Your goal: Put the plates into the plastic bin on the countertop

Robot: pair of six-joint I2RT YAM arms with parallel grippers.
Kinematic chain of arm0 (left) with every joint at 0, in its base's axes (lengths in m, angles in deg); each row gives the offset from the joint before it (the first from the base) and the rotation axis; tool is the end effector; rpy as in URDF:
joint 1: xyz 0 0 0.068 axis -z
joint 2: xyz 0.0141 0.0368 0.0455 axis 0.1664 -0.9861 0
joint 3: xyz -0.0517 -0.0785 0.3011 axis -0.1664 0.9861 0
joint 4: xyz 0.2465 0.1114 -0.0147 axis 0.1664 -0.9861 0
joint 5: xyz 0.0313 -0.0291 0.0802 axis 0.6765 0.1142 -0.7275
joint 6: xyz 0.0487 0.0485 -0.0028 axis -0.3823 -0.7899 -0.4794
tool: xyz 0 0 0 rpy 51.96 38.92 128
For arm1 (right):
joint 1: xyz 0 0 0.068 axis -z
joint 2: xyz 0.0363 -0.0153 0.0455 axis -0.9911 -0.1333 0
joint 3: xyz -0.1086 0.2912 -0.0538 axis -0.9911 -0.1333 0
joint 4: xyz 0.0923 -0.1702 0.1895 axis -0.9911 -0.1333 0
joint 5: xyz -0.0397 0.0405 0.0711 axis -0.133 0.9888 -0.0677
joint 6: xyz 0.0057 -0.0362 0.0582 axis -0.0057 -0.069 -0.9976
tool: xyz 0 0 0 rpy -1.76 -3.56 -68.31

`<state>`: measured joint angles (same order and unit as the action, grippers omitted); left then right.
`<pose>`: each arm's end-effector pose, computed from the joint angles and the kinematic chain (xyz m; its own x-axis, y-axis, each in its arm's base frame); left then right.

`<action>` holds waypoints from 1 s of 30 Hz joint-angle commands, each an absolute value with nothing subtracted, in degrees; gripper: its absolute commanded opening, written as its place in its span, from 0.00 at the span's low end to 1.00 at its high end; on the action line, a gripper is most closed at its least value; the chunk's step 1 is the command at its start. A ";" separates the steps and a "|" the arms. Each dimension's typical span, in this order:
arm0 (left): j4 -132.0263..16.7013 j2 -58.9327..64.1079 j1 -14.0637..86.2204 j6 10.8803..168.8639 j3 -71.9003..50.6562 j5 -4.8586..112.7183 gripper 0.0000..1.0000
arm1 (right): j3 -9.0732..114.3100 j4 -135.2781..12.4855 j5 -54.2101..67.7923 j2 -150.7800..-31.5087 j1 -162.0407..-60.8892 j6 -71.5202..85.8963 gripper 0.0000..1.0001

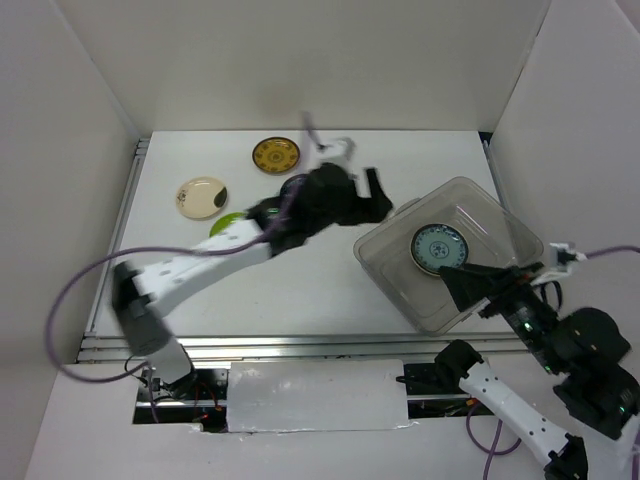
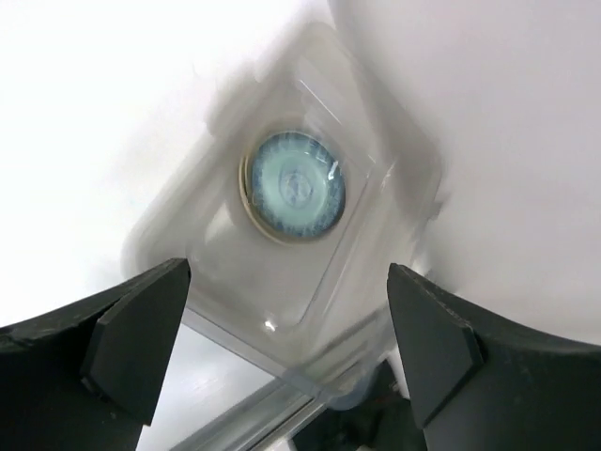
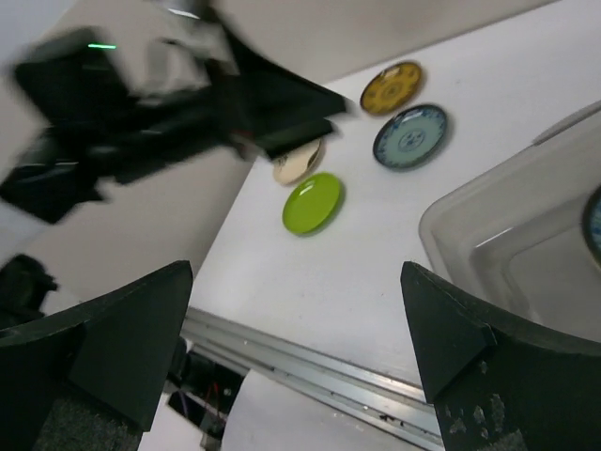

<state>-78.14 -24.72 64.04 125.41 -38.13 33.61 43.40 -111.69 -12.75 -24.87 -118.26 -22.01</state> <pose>0.2798 -0.3717 0.4133 -0.6447 -0.3304 -0.6894 0.3090 0.7122 -0.6303 -0.0239 -0.0315 0.4310 -0.2311 0.5430 -0.8073 -0.3352 0.7345 0.5900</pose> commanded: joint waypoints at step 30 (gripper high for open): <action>-113.03 49.60 36.39 124.79 5.65 21.41 0.99 | 69.53 -58.33 7.85 -140.13 -127.60 -54.20 0.84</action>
